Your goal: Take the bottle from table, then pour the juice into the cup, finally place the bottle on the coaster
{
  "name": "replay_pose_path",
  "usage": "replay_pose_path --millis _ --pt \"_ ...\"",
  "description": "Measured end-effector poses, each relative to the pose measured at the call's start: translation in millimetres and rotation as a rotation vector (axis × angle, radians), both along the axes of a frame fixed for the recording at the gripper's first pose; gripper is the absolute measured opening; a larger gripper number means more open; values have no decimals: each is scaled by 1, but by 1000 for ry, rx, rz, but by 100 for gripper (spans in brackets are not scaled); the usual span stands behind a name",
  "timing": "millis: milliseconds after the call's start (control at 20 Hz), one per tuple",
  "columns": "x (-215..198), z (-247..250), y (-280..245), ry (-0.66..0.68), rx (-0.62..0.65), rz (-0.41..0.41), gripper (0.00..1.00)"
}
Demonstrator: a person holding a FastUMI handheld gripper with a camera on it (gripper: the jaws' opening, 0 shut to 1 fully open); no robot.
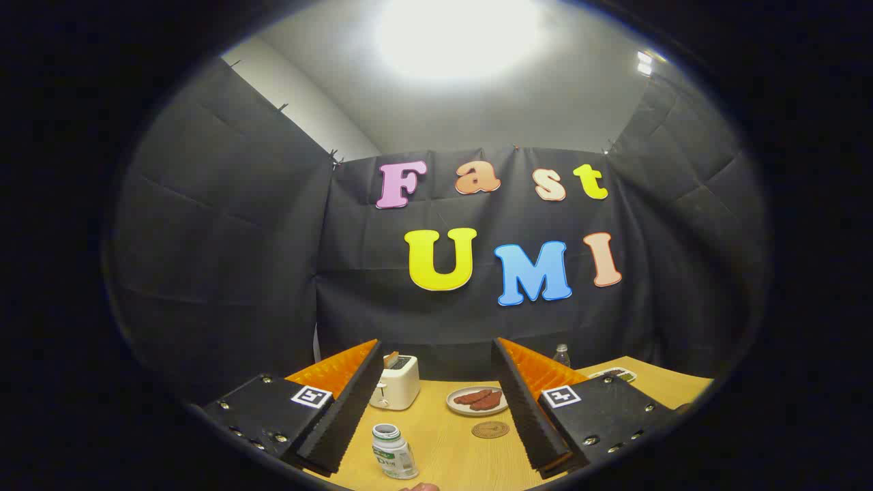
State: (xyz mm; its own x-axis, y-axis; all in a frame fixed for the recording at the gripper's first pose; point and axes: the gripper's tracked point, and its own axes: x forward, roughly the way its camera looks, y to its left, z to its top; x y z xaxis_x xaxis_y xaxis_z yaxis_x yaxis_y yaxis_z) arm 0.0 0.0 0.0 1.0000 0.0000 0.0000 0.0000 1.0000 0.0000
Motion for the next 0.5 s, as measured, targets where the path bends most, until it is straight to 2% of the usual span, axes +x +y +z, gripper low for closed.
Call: replay_pose_path --millis 250,500 --pt "3 -5 1 5 -33 -4 96" --pt "4 -11 2 21 -2 -9 96"
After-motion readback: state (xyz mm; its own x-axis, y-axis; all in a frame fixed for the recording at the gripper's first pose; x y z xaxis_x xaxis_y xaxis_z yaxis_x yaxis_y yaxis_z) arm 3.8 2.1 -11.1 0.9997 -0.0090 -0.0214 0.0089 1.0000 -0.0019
